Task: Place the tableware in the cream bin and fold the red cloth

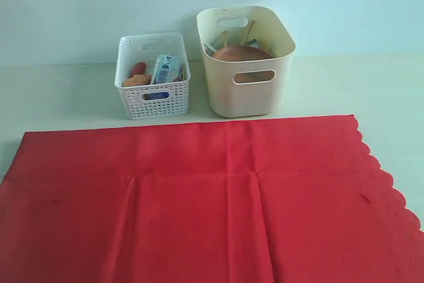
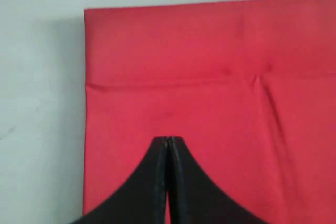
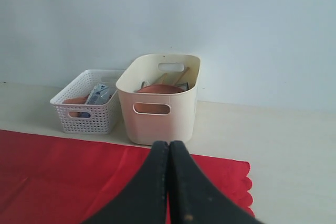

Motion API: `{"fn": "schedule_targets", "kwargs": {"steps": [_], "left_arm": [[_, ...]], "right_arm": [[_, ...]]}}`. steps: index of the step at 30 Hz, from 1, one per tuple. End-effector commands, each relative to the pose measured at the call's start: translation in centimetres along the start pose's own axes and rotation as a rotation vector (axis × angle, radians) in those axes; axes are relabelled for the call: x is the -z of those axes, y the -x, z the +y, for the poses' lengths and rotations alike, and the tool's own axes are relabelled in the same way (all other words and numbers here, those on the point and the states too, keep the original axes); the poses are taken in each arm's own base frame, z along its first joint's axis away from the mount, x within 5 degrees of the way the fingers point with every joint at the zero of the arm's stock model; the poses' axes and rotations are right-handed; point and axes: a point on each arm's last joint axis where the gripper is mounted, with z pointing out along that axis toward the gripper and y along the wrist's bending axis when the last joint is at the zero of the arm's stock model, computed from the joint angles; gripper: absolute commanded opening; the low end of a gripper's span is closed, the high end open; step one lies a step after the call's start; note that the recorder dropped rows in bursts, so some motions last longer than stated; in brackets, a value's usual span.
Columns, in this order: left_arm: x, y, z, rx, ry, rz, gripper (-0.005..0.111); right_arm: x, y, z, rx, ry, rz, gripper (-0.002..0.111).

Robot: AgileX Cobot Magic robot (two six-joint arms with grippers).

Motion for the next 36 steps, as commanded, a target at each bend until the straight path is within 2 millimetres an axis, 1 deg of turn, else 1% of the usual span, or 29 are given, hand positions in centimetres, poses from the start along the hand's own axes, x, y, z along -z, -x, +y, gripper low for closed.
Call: {"fn": "schedule_targets", "kwargs": {"steps": [1, 8, 12, 15, 17, 19, 24, 26, 32, 36], "left_arm": [[-2.2, 0.9, 0.4, 0.047, 0.003, 0.144, 0.000], [-5.4, 2.2, 2.7, 0.146, -0.008, 0.294, 0.000], [-7.1, 2.7, 5.3, 0.266, -0.020, 0.347, 0.000], [-8.2, 2.7, 7.3, 0.349, -0.066, 0.395, 0.001], [-8.9, 2.6, 8.6, 0.396, -0.110, 0.410, 0.007], [-9.6, 2.5, 9.6, 0.432, -0.162, 0.428, 0.018], [-11.1, 2.5, 11.5, 0.484, -0.293, 0.474, 0.055], [-11.7, 2.6, 12.1, 0.481, -0.327, 0.484, 0.064], [-13.8, 2.7, 13.3, 0.437, -0.394, 0.536, 0.065], [-15.1, 2.3, 13.8, 0.411, -0.439, 0.571, 0.065]], "right_arm": [[0.0, -0.1, 0.0, 0.006, 0.002, -0.001, 0.000], [0.0, -0.1, 0.0, 0.003, 0.003, -0.002, 0.000], [0.0, -0.1, 0.0, 0.003, 0.003, -0.002, 0.000], [0.0, -0.1, 0.0, 0.003, 0.003, -0.002, 0.000], [0.0, -0.1, 0.0, 0.003, 0.003, -0.002, 0.000], [0.0, -0.1, 0.0, 0.003, 0.003, -0.002, 0.000], [0.0, -0.1, 0.0, 0.003, 0.003, -0.002, 0.000], [0.0, -0.1, 0.0, 0.003, 0.003, -0.002, 0.000], [0.0, -0.1, 0.0, 0.003, 0.003, -0.002, 0.000], [0.0, -0.1, 0.0, 0.003, 0.003, -0.002, 0.000]]}}
